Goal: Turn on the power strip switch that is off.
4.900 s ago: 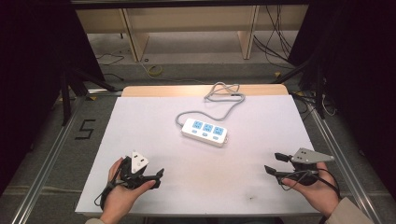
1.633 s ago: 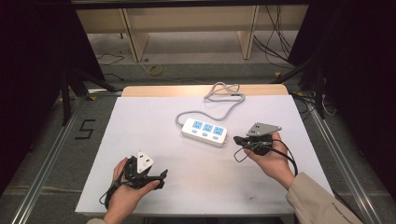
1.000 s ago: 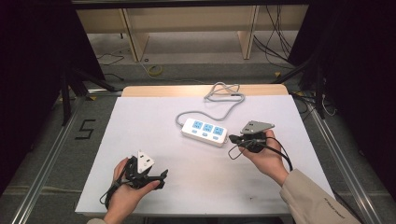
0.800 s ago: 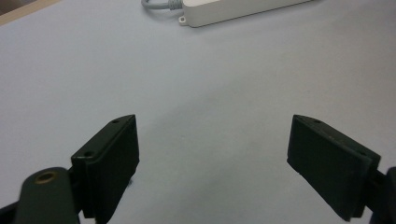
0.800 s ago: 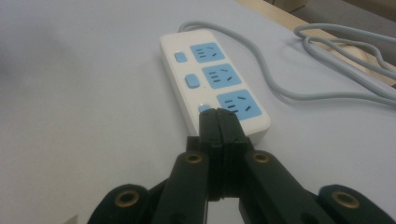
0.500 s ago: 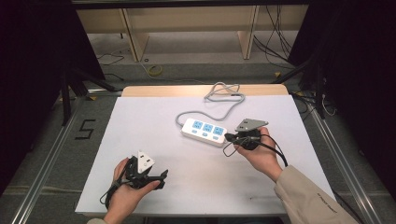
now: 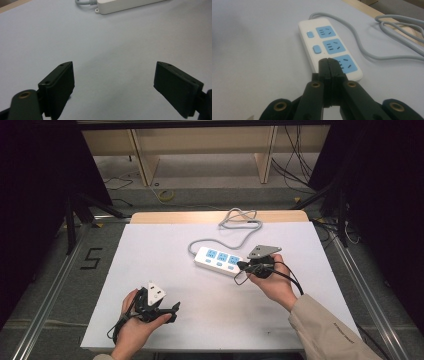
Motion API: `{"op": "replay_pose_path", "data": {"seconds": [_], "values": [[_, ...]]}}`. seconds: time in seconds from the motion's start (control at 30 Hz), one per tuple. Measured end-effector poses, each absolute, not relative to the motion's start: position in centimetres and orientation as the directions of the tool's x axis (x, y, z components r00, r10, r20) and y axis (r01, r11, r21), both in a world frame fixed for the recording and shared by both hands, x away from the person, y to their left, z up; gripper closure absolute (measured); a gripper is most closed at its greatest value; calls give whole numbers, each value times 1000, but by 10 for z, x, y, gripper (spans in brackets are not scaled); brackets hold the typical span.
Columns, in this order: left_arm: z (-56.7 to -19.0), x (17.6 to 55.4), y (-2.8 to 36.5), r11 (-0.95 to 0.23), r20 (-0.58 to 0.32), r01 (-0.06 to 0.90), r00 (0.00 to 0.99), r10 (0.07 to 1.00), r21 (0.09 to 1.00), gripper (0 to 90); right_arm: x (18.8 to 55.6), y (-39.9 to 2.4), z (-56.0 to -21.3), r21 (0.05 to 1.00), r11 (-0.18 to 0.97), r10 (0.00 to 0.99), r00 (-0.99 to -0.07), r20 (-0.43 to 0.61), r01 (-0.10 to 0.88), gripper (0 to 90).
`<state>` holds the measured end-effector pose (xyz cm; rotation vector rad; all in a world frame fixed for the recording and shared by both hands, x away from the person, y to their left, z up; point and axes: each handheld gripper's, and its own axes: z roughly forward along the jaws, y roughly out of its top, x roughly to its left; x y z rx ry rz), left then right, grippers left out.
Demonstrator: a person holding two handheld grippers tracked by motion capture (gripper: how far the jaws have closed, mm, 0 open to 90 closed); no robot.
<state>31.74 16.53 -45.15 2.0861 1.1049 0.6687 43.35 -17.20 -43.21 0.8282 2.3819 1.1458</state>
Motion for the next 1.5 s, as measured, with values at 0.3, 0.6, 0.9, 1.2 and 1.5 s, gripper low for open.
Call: {"op": "replay_pose_path", "data": {"seconds": [0.3,0.6,0.9,1.2,1.5], "values": [[-451,317,165,-414,126,504,510,851,758,163,439,-165,-431,790,504,643,-762,-74,348,900],[-451,317,165,-417,128,502,512,850,757,163,444,-158,-431,787,504,645,-761,-68,356,900],[-451,317,165,-417,128,502,512,849,758,163,451,-152,-432,781,510,644,-762,-68,361,900],[-451,317,165,-418,128,501,513,849,758,163,458,-147,-431,777,513,645,-761,-69,365,900],[-451,317,165,-418,129,501,513,848,758,164,463,-144,-435,770,516,651,-756,-66,377,900]]}}
